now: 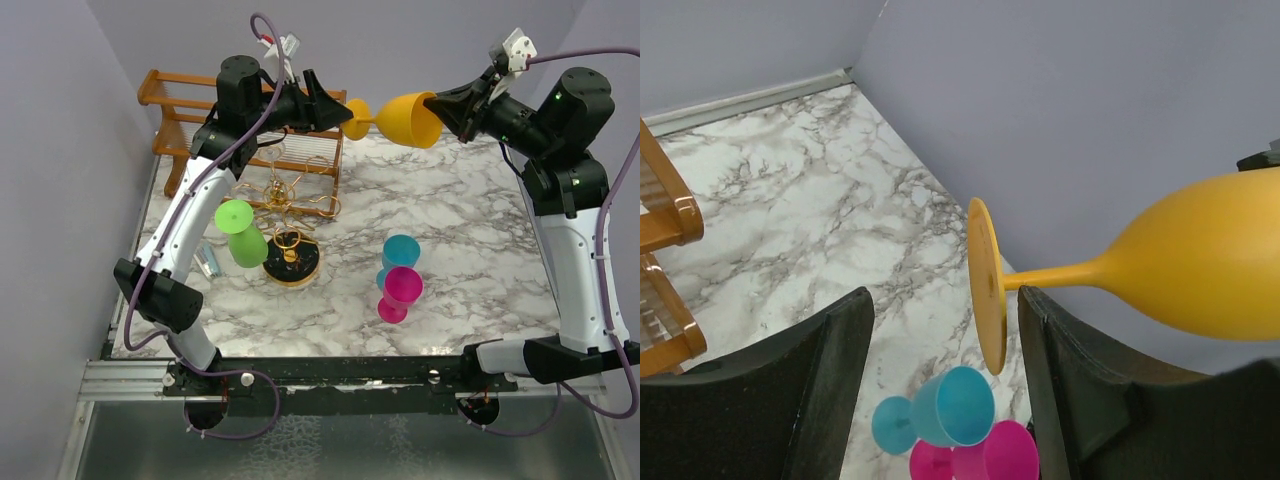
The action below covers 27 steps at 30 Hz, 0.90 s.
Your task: Place the wine glass upside down on the wine glass rack
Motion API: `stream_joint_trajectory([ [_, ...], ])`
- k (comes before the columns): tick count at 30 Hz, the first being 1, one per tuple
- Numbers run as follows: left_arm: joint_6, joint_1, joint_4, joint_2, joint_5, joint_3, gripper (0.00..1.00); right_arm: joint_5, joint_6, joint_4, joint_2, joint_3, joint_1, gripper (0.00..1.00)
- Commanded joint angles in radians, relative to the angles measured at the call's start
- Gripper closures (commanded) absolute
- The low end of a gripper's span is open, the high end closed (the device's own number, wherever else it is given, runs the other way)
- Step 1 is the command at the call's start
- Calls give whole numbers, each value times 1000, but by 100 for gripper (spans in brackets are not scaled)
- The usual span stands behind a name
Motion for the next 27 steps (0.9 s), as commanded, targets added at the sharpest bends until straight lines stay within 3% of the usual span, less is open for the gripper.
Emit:
stream_joint_trajectory([
  [1,-59,-7,50,11,62,8,41,-26,23,41,4,15,-3,99],
  [17,-63,-17,61,6,97,-31,83,5,17,58,9,2,-2,99],
  [20,-55,-17,72,1,97,-31,99,-10,17,62,7,-7,-3,99],
  [22,-39,-17,72,-5,92,-27,100,-17,5,60,1,-21,-2,94],
  [27,23,-14,35,-24,52,9,100,-16,-32,37,-21,-55,-2,67],
])
